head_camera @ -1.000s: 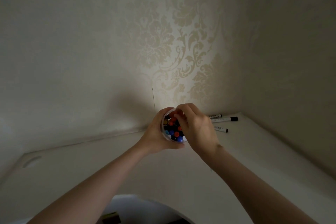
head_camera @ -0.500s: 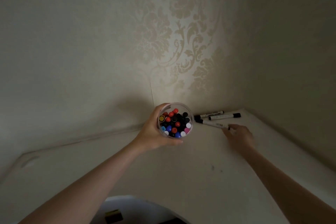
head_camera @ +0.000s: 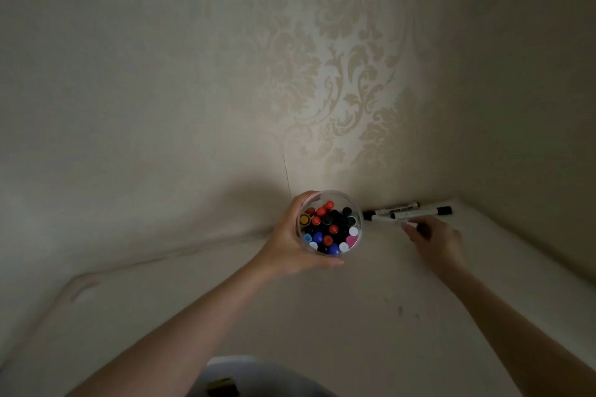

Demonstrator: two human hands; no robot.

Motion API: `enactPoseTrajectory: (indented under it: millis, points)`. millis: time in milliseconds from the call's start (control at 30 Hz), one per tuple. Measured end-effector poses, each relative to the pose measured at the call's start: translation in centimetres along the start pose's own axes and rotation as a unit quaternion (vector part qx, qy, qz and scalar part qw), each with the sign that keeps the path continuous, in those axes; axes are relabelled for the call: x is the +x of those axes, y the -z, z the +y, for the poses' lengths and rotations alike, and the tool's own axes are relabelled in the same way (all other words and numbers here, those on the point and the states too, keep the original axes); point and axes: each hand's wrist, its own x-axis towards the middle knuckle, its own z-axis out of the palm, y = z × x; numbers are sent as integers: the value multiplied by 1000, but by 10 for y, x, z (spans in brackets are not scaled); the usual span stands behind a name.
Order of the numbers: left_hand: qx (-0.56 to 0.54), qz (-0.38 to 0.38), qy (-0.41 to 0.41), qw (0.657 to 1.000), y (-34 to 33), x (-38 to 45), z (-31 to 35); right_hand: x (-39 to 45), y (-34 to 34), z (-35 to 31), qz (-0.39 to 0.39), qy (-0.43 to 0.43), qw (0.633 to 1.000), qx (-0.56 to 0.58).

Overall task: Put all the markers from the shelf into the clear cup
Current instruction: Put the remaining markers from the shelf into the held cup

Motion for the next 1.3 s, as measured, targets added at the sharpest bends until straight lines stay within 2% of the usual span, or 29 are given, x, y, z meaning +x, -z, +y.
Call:
enactPoseTrajectory:
  millis: [33,100,200,267,500,700,833,967,1100,1233,1300]
  points:
    - [-3,-2,2,1000,0,0,0,-8,8,-12,9,14,997,71]
    - [-7,-3,4,1000,0,2,0,-23,27,-38,74,52,983,162]
    - [-18,0,10,1000,-1,2,0,-49,54,-77,176,117,945,248]
    - [-20,-1,11,1000,-2,0,1,-68,65,-104,189,154,929,277]
    - [-4,14,-29,999,0,-3,2,-104,40,-129,140,258,946,135]
    - [-6,30,-46,998,0,-3,-4,-91,15,-142,183,320,925,95]
    - [-8,25,-34,999,3,-4,-4,-87,9,-144,173,357,916,60]
    - [-2,11,-21,1000,-1,-6,0,-85,0,-148,139,324,936,25]
    - [-10,1,-22,1000,-3,-6,-2,-75,-13,-144,151,286,946,-8]
    - [-17,3,-20,1000,-2,-5,-3,-74,-22,-131,188,310,931,-52]
    - [-24,0,-17,1000,0,-6,-2,-77,-22,-128,181,328,922,-93]
